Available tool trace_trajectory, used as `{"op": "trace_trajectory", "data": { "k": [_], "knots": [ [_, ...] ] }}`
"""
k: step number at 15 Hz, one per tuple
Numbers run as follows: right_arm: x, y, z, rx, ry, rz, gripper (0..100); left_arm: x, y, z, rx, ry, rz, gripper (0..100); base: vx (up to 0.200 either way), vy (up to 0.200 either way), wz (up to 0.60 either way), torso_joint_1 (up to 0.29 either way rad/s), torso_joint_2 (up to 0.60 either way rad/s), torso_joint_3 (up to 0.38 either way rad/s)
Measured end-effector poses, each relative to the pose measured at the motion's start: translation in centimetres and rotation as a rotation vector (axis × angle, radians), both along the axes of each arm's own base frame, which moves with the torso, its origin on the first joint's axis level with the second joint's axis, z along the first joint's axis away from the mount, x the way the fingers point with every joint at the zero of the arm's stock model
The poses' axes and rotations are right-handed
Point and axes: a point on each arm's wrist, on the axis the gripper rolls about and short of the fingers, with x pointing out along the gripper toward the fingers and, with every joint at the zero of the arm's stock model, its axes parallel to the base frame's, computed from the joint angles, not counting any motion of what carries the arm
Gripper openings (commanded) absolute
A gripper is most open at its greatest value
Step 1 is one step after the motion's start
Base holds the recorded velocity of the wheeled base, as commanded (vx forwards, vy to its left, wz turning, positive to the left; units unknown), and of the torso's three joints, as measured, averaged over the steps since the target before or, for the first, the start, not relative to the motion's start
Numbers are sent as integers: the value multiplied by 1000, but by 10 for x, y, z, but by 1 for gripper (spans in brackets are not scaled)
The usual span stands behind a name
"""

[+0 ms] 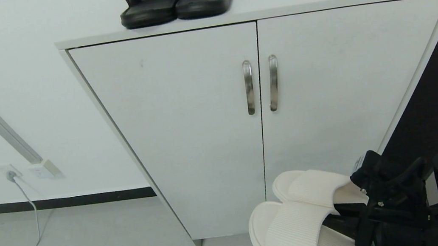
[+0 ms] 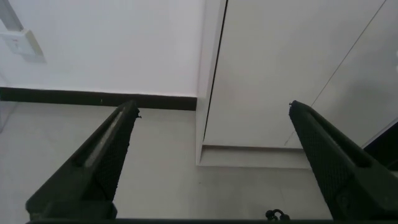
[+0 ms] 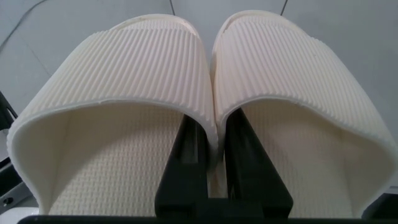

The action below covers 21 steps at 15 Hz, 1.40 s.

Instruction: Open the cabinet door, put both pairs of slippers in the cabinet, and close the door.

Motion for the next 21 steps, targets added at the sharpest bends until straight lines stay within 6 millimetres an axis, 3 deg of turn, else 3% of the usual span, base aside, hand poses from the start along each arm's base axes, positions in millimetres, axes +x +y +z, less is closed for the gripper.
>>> {"op": "trace_trajectory", "data": {
  "k": [3, 15, 18, 21],
  "knots": [
    [-1, 0, -1, -3, 2, 4, 0, 0, 0, 0, 4, 0, -1, 100, 0, 0, 0, -7, 258, 247],
    [-3, -1, -3, 5, -18, 4, 0, 11, 0, 7, 69, 130, -108, 100, 0, 0, 0, 0, 5, 3],
    [-3, -1, -3, -4, -23, 7, 0, 19, -1, 46, 22, 110, -141, 100, 0, 0, 0, 0, 0, 0],
    [-3, -1, -5, -9, -21, 12, 0, 46, -6, 71, -4, 166, -284, 100, 0, 0, 0, 0, 0, 0]
  ]
}}
